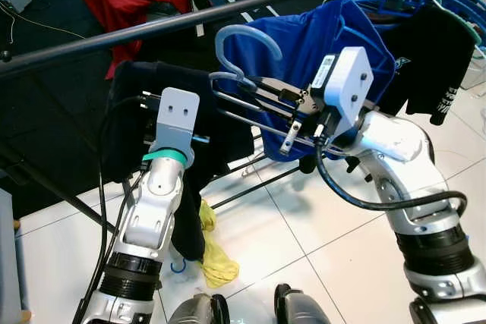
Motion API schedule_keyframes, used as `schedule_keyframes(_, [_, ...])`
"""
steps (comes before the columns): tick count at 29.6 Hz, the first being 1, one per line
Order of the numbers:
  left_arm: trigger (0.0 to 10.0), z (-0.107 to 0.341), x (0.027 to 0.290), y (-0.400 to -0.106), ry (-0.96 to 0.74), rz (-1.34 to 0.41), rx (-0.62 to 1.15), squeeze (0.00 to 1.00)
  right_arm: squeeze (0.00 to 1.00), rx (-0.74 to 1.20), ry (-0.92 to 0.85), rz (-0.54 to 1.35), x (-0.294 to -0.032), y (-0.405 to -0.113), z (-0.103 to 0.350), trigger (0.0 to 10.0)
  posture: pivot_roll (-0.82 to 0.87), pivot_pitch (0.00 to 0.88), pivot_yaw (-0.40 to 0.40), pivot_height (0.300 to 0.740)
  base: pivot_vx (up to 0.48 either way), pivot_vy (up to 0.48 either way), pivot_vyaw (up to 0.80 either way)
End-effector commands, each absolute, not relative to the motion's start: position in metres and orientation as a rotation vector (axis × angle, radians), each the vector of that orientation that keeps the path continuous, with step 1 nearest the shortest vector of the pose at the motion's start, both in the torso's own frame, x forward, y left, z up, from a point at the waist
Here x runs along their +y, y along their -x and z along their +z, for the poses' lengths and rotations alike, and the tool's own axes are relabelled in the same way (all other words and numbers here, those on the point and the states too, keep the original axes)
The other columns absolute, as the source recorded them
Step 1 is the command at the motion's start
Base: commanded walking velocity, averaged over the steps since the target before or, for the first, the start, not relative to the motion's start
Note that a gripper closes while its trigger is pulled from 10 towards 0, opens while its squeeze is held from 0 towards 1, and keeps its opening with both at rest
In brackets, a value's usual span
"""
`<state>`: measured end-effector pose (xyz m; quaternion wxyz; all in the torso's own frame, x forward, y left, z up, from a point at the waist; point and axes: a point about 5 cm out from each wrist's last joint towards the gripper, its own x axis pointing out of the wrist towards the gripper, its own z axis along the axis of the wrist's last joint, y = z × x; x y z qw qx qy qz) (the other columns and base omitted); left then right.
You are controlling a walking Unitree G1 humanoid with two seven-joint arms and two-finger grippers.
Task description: Hang hanger
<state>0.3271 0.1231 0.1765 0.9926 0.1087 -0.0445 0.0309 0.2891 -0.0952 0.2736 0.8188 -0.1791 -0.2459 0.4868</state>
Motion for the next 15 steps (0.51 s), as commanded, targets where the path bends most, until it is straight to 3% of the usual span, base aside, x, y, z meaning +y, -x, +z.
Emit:
schedule_keyframes(1, [3.3,0.174,0.125,-0.327,-0.232,0.08,-0.09,0.0,0.0,-0.562,0.367,1.045,-0.094,-0.283,0.279,0.0,-0.14,0.075,0.078,0.74,0.0,0.0,0.0])
schedule_keyframes(2, [0.0,0.175,0.126,-0.327,-0.232,0.089,-0.1,0.0,0.0,-0.558,0.364,1.042,-0.095,-0.283,0.279,0.0,-0.14,0.075,0.079,0.74,0.0,0.0,0.0])
schedule_keyframes(15, [0.0,0.185,0.132,-0.32,-0.29,0.032,-0.184,0.0,0.0,-0.476,0.406,0.936,-0.118,-0.297,0.265,0.0,-0.12,0.072,0.079,0.74,0.0,0.0,0.0])
